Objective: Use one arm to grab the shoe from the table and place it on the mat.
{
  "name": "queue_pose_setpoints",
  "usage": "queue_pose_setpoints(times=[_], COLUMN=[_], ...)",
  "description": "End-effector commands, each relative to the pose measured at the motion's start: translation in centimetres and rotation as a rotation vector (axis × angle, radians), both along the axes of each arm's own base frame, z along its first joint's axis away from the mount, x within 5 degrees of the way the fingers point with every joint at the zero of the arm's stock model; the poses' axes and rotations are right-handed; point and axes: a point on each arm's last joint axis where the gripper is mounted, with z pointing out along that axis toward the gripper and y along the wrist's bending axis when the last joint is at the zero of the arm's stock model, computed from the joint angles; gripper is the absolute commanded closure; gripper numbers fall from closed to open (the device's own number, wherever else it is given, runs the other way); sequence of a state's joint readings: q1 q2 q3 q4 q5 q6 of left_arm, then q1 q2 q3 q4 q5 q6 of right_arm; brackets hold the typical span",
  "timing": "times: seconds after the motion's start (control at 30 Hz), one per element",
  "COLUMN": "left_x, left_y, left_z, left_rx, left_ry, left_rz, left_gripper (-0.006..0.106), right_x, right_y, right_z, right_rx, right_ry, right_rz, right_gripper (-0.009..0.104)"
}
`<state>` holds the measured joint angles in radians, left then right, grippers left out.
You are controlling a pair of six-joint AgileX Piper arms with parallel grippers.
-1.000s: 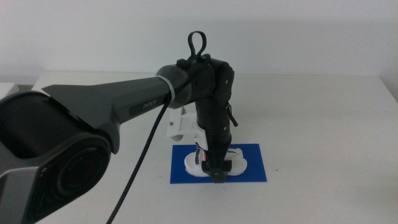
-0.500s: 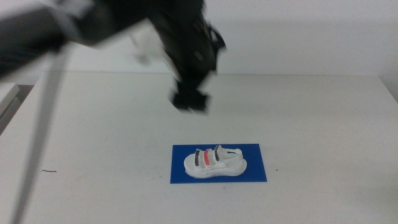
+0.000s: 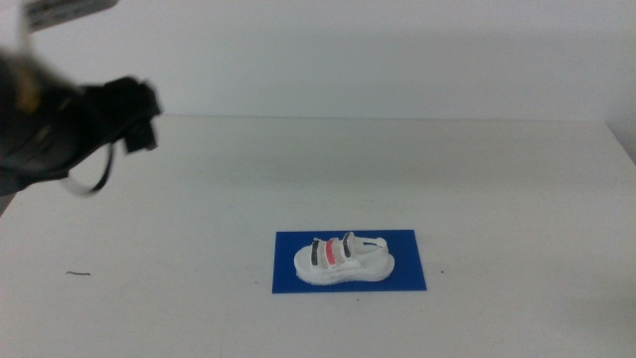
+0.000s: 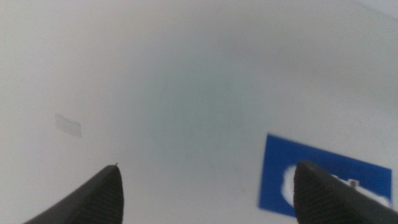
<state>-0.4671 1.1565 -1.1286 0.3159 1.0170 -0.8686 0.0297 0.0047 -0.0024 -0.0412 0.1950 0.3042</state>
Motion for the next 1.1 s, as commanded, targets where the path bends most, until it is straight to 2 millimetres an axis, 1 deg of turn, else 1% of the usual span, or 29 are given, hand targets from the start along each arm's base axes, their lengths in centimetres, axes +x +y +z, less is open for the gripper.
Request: queue_pose_setpoints(times=[0.0,0.03,0.13,0.23,0.4,0.47,0.5,0.53,0.57,0.63,0.73,0.83,0.93,1.0,1.07], left_x=[-0.9,-1.4,-3.1,-5.0,-7.6,-8.4,-8.9,-9.4,-9.9,-10.8,-12.3,-14.0,-15.0,-15.6,-15.7], left_y=[1.0,1.3,2.3,3.2,4.0,3.9,3.8,3.8,4.0,4.7,6.0,7.0,7.4,7.6,7.6], left_z=[-0.8,-1.1,-1.6,-1.6,-0.9,-0.8,-1.0,-1.2,-1.6,-3.2,-6.5,-9.1,-11.6,-12.6,-13.6], left_rx=[0.048,0.077,0.124,0.148,0.148,0.208,0.222,0.271,0.295,0.324,0.329,0.364,0.387,0.401,0.402], left_ry=[-0.19,-0.262,-0.401,-0.453,-0.545,-0.643,-0.697,-0.791,-0.848,-0.933,-0.988,-1.034,-1.026,-1.022,-0.963], left_rz=[-0.164,-0.223,-0.302,-0.308,-0.336,-0.425,-0.463,-0.509,-0.516,-0.471,-0.354,-0.264,-0.217,-0.193,-0.194], left_gripper=[0.007,0.007,0.007,0.007,0.007,0.007,0.007,0.007,0.007,0.007,0.007,0.007,0.007,0.007,0.007], right_x=[0.0,0.0,0.0,0.0,0.0,0.0,0.0,0.0,0.0,0.0,0.0,0.0,0.0,0.0,0.0], right_y=[0.0,0.0,0.0,0.0,0.0,0.0,0.0,0.0,0.0,0.0,0.0,0.0,0.0,0.0,0.0], right_z=[0.0,0.0,0.0,0.0,0.0,0.0,0.0,0.0,0.0,0.0,0.0,0.0,0.0,0.0,0.0], right_rx=[-0.01,-0.01,-0.01,-0.01,-0.01,-0.01,-0.01,-0.01,-0.01,-0.01,-0.01,-0.01,-0.01,-0.01,-0.01], right_ry=[-0.012,-0.012,-0.012,-0.012,-0.012,-0.012,-0.012,-0.012,-0.012,-0.012,-0.012,-0.012,-0.012,-0.012,-0.012], right_rz=[0.002,0.002,0.002,0.002,0.002,0.002,0.002,0.002,0.002,0.002,0.002,0.002,0.002,0.002,0.002], right_gripper=[0.016,0.016,0.016,0.016,0.016,0.016,0.016,0.016,0.016,0.016,0.016,0.016,0.016,0.016,0.016])
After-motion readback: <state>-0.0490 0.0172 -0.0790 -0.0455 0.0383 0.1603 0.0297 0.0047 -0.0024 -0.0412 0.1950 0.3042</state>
